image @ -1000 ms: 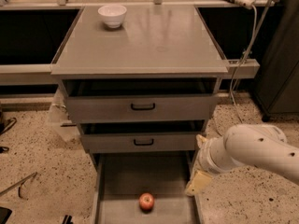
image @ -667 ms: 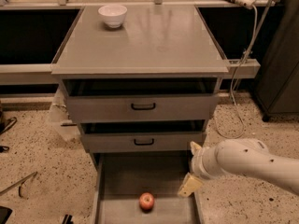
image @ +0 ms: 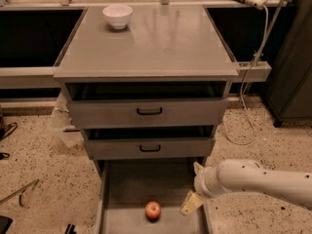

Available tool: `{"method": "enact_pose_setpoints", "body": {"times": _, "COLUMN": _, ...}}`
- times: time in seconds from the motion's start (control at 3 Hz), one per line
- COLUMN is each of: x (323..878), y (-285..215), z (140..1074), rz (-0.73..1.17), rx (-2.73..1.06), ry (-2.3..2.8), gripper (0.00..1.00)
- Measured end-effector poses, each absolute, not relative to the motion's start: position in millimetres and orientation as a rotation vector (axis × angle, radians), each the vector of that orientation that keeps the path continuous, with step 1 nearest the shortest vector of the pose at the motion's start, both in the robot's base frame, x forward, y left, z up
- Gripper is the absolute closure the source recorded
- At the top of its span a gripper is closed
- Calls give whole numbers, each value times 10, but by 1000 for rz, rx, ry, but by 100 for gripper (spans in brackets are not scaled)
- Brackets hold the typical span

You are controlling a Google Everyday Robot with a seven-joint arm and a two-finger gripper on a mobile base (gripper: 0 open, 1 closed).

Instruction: Pick apple from bottom drawer and place on counter

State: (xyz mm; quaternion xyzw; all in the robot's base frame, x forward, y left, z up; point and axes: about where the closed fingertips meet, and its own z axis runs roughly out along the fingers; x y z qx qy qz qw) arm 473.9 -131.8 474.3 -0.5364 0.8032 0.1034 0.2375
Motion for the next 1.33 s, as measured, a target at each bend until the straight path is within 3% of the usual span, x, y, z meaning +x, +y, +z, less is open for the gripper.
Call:
{"method": "enact_pose_setpoints", "body": {"times": 0.67, "x": 4841, "y": -1002, "z": 3910, "rz": 367, "rx": -1474, "ry": 2189, "gripper": 0}}
{"method": "enact_pose_setpoints", "body": {"times": 1.33, "x": 4878, "y": -809, "z": 2483, "rz": 544, "rx": -1336, "ry": 2219, "gripper": 0}}
